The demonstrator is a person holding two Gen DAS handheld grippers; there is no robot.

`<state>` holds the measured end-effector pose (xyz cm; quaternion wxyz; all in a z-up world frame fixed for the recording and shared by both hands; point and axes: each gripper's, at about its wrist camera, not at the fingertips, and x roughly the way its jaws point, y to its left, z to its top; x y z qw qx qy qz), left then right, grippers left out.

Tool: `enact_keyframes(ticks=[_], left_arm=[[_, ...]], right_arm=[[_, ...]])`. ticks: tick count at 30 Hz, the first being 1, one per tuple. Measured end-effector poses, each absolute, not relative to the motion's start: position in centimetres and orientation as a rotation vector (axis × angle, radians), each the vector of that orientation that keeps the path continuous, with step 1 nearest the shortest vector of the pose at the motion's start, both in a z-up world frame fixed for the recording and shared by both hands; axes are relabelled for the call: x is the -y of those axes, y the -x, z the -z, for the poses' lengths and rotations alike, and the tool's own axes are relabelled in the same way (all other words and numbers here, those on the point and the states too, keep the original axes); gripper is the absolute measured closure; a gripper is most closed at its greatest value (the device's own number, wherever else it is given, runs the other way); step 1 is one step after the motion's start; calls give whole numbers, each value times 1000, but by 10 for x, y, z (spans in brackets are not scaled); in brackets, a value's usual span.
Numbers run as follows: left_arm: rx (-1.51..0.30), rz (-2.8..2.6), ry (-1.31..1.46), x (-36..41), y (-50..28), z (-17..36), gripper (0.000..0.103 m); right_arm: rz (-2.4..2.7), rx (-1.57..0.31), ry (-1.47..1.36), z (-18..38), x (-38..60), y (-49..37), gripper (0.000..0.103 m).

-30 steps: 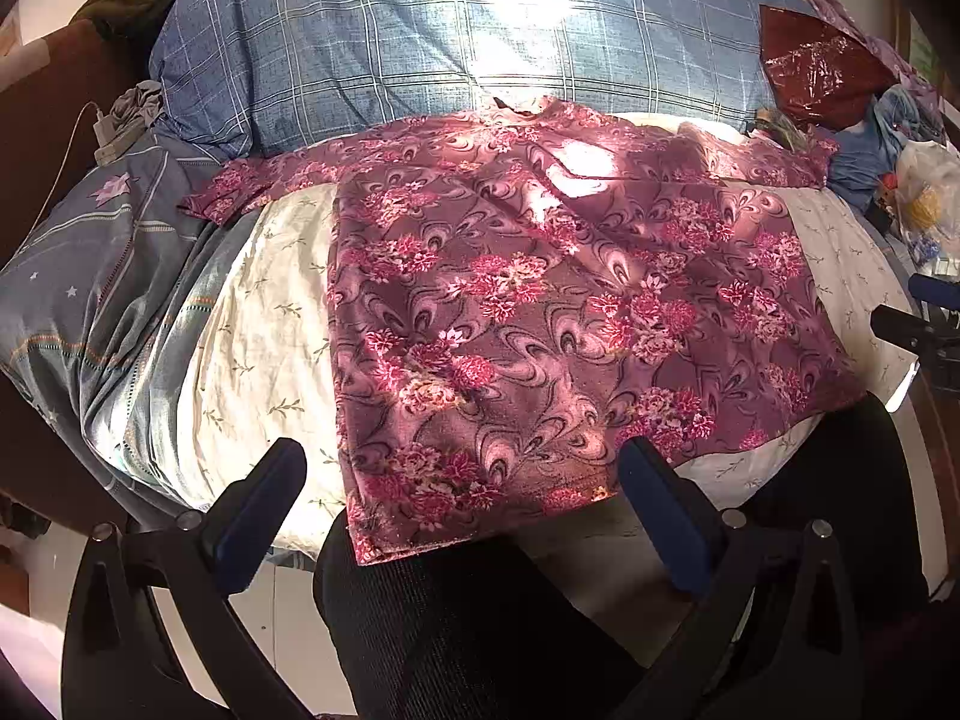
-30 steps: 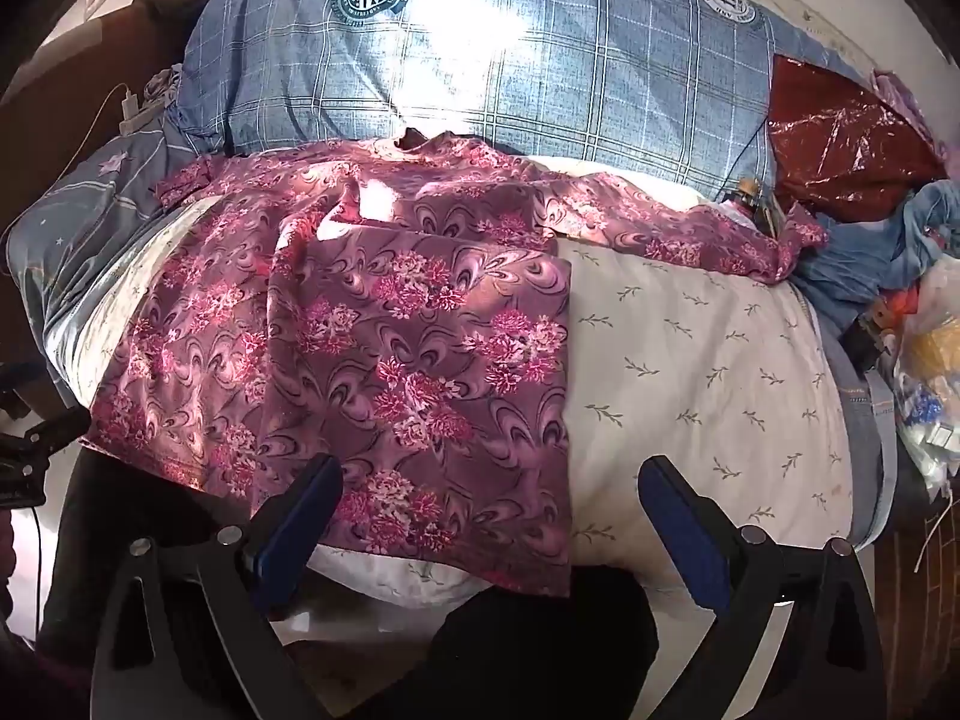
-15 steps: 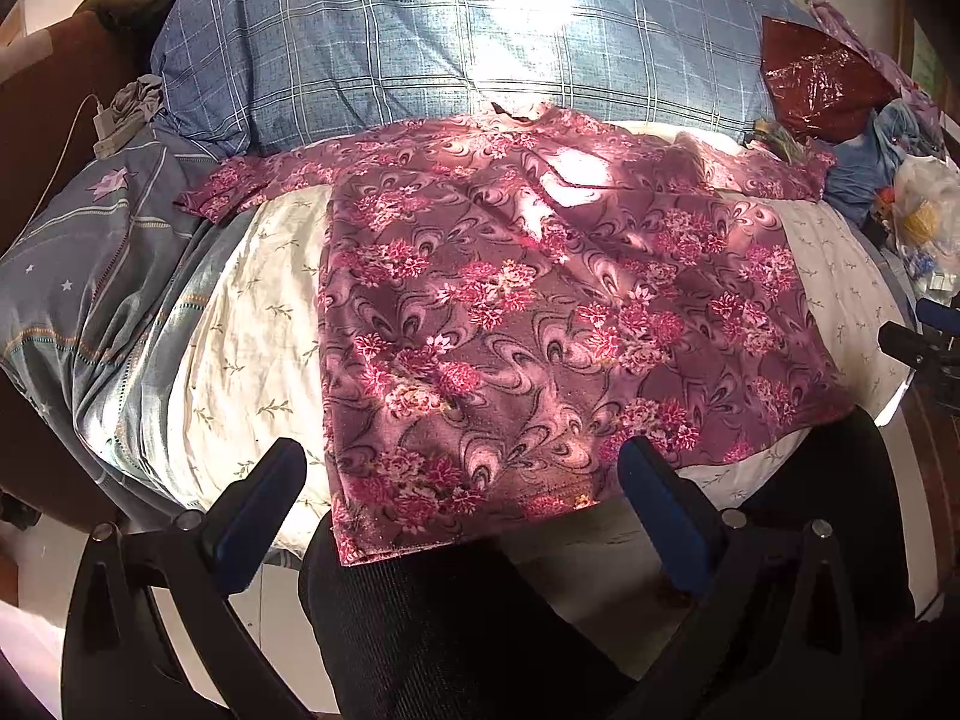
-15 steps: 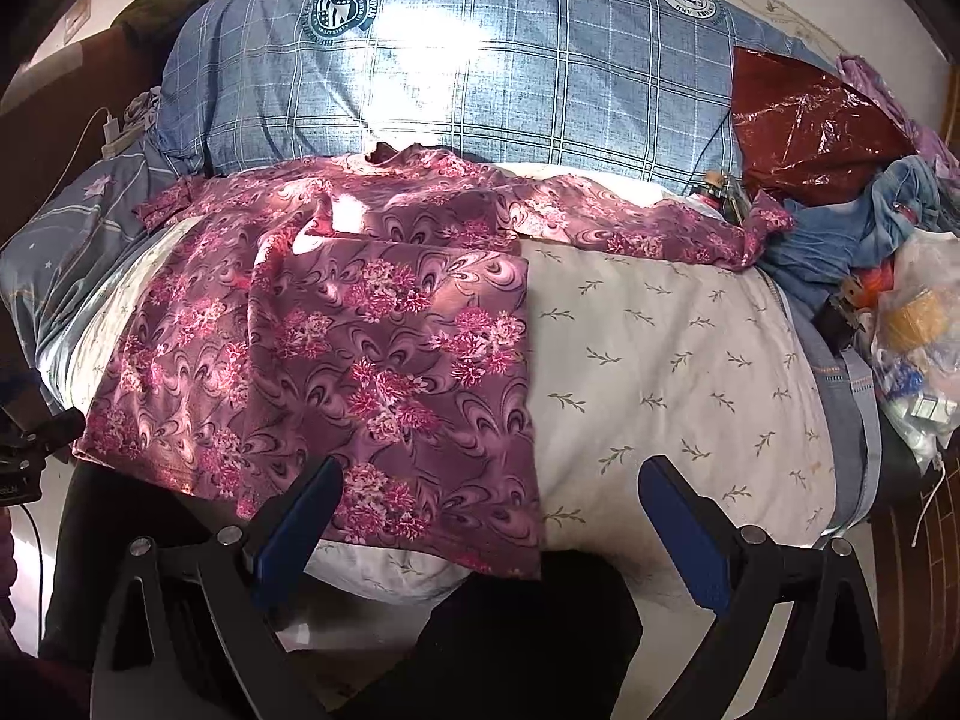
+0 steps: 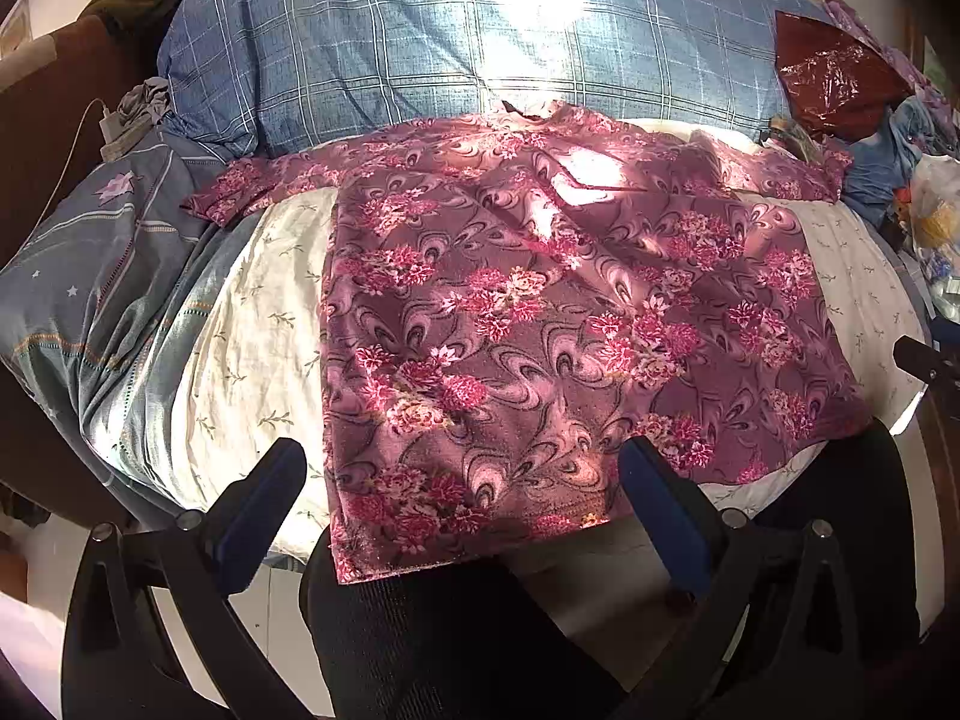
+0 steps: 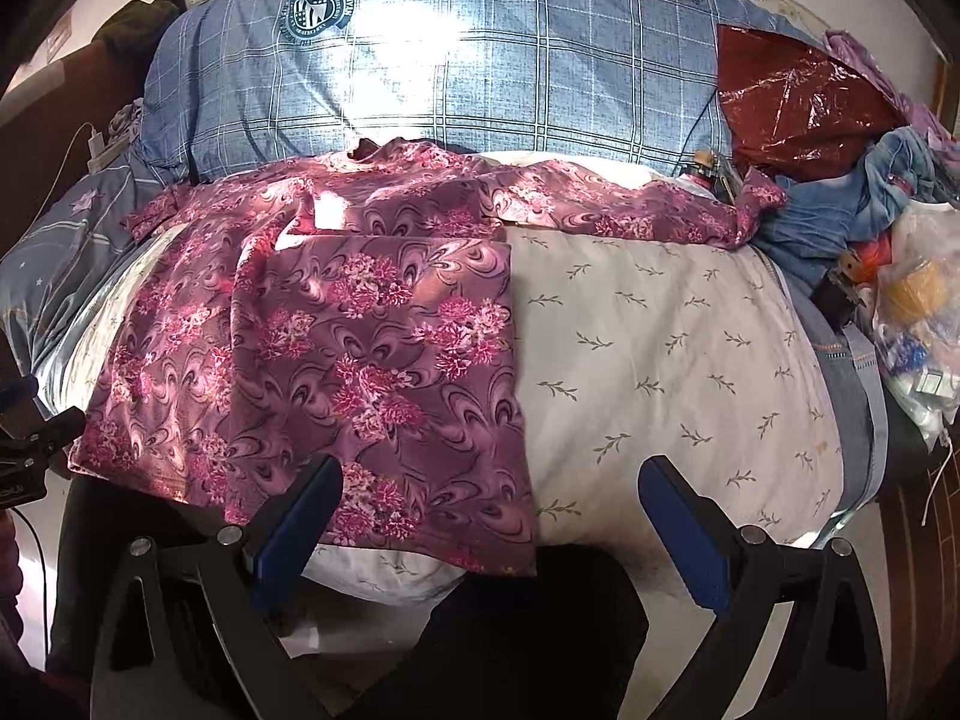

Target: Fold small clothes

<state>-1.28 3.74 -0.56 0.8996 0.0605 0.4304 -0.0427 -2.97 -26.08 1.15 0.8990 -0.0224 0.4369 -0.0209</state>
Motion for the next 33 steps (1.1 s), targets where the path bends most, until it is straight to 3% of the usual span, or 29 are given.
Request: enact_keyframes(ticks=[19,33], left_arm=[[-947,84,-128,-33,-8,18,0],[-1014,-122,2,-123,-54,18,0]], right_arm=[[42,-933,1,1,267,8,3],[83,-996,-110,31,300,-32,4]])
